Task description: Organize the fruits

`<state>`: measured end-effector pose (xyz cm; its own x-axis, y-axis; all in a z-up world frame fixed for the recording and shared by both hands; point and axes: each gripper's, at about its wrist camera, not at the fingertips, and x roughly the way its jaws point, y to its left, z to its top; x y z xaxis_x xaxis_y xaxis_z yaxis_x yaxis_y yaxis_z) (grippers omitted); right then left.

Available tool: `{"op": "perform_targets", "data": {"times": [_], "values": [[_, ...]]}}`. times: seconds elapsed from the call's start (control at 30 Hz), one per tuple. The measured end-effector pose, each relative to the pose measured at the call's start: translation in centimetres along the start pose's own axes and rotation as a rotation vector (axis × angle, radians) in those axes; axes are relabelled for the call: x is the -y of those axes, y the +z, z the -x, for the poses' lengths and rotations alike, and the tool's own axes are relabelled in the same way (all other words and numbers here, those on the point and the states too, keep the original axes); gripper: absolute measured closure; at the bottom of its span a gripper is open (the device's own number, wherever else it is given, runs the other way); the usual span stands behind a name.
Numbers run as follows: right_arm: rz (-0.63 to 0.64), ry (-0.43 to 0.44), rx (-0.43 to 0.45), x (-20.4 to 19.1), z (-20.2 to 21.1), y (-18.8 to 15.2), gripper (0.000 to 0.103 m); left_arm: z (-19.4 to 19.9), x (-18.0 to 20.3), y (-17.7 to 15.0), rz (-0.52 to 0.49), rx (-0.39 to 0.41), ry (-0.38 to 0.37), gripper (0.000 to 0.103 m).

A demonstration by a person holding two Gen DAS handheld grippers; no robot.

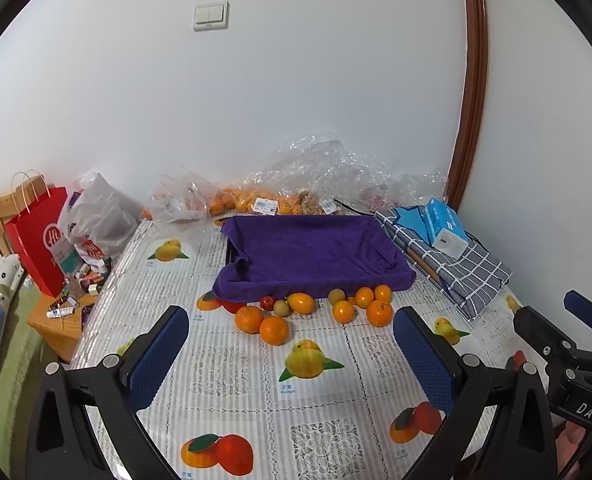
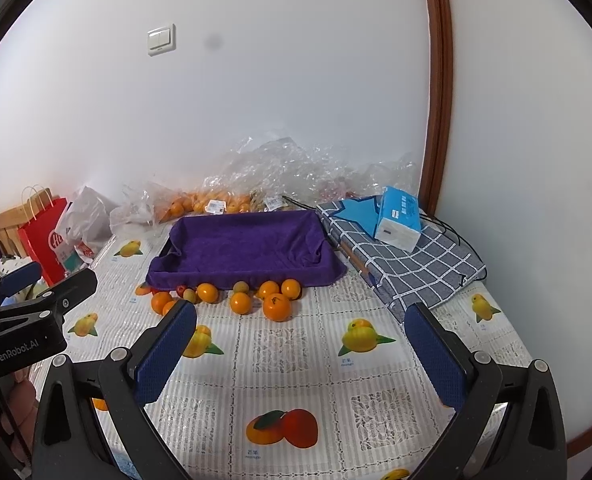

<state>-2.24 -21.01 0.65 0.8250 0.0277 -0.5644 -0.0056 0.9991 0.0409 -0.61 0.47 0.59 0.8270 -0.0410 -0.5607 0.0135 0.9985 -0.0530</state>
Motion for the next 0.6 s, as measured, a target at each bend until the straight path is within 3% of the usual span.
{"op": "perform_targets", "data": {"times": [0.6], "values": [[0.007,0.010,0.023,0.03,0.64,-0.01,0.001,-0.13,-0.29,0.12,0.004,0.008,0.006,0.000]]}}
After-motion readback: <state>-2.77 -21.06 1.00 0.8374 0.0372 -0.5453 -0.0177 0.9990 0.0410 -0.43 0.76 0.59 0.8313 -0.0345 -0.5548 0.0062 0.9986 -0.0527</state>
